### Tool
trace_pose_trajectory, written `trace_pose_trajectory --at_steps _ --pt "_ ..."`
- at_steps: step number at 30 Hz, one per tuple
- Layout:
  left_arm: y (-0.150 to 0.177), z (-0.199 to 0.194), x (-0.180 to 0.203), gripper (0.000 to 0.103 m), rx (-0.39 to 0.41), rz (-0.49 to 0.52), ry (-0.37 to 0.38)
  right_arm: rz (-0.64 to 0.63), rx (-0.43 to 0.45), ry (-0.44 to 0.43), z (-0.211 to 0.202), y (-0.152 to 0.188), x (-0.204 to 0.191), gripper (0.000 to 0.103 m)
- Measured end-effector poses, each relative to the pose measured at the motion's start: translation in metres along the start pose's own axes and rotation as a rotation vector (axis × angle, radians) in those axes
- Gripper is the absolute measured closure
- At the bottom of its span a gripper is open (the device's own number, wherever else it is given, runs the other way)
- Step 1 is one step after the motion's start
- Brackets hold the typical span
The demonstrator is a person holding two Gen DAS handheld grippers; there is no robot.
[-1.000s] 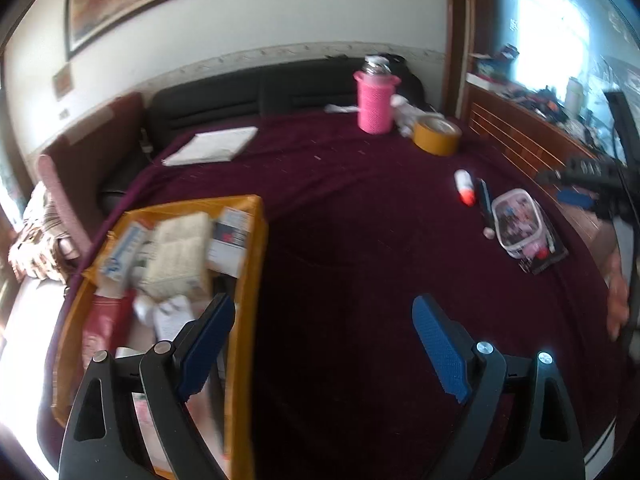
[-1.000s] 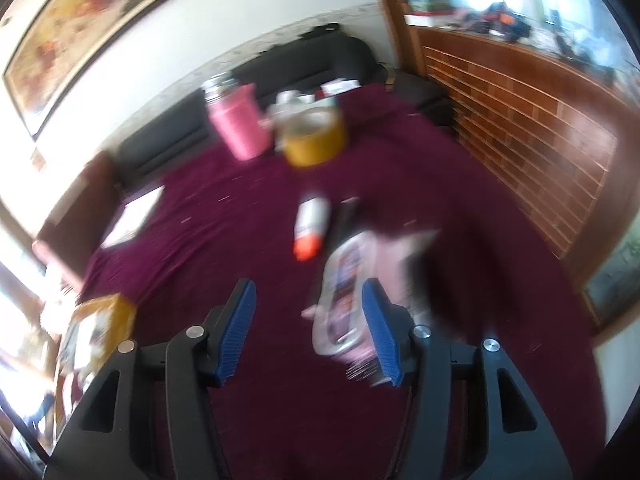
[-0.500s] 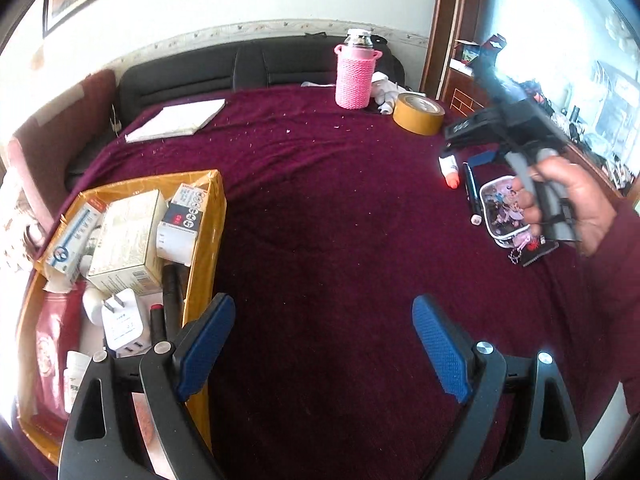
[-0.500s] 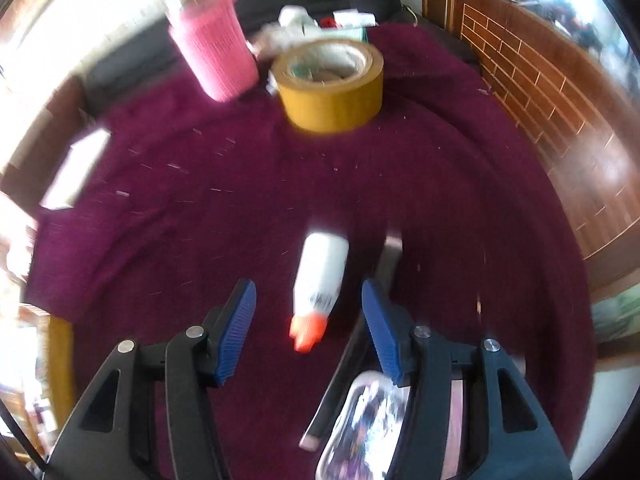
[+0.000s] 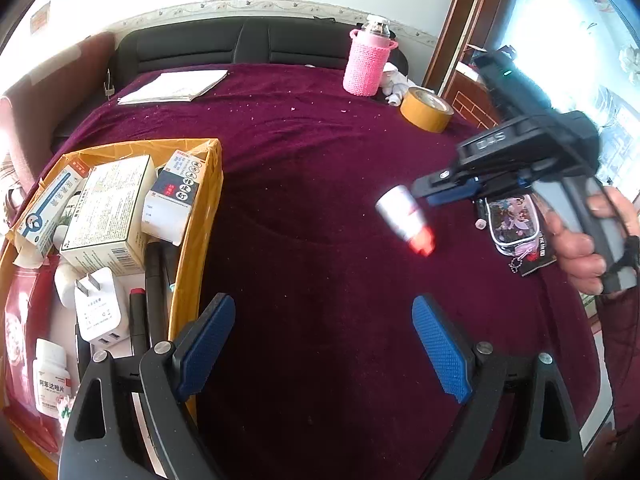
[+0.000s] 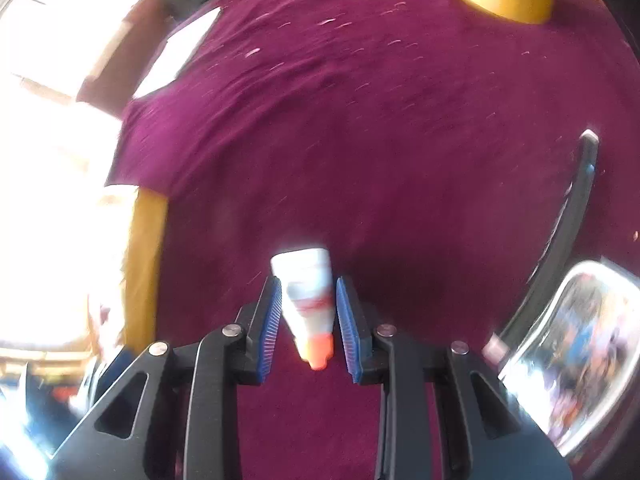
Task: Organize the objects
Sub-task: 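Grasp the white orange-tipped bottle with the right gripper and set it near the left gripper, then grasp the black marker beside the pencil case with the right gripper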
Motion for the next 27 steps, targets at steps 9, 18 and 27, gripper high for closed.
trace_pose_trajectory --at_steps 9,18,27 --pt "0.001 -0.003 -0.005 0.016 -0.002 -0.033 0.052 0.135 0.199 0.547 -0.070 -0.039 0.111 0.059" --pt "-0.001 -0.009 0.000 0.016 0.005 -0.013 0.160 0.105 0.093 0.493 -0.030 -0.028 0.102 0.081" --pt "0.026 -0.008 0.056 0.016 -0.060 0.146 0.174 -0.078 0.065 0.452 -0.020 0.044 0.046 0.089"
Point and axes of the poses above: each gripper's, at about its wrist camera, not at the fingertips, and z roughly the way its jaws point, x to its right, y to its underside, the point moved 8 cm from there along z, roughly the way its jaws point
